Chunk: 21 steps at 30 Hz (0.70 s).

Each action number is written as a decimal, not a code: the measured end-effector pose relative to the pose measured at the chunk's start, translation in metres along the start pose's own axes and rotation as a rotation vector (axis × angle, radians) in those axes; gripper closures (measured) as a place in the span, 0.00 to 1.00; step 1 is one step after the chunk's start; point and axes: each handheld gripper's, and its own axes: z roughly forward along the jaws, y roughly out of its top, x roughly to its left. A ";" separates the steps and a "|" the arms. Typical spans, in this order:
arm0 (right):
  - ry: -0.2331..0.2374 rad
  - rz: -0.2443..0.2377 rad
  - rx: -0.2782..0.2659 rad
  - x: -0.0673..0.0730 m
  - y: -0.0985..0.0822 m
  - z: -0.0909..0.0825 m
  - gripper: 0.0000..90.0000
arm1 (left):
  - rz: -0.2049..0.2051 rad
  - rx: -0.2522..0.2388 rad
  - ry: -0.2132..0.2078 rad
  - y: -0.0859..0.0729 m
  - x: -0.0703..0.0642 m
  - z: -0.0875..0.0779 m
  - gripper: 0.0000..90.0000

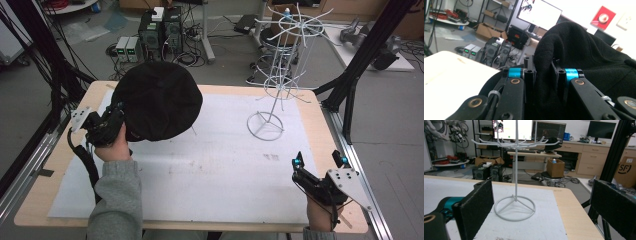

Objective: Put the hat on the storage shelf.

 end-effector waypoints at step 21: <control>0.000 0.013 -0.028 -0.003 0.005 -0.005 0.05 | -0.069 -0.126 -0.083 0.034 -0.036 -0.007 0.86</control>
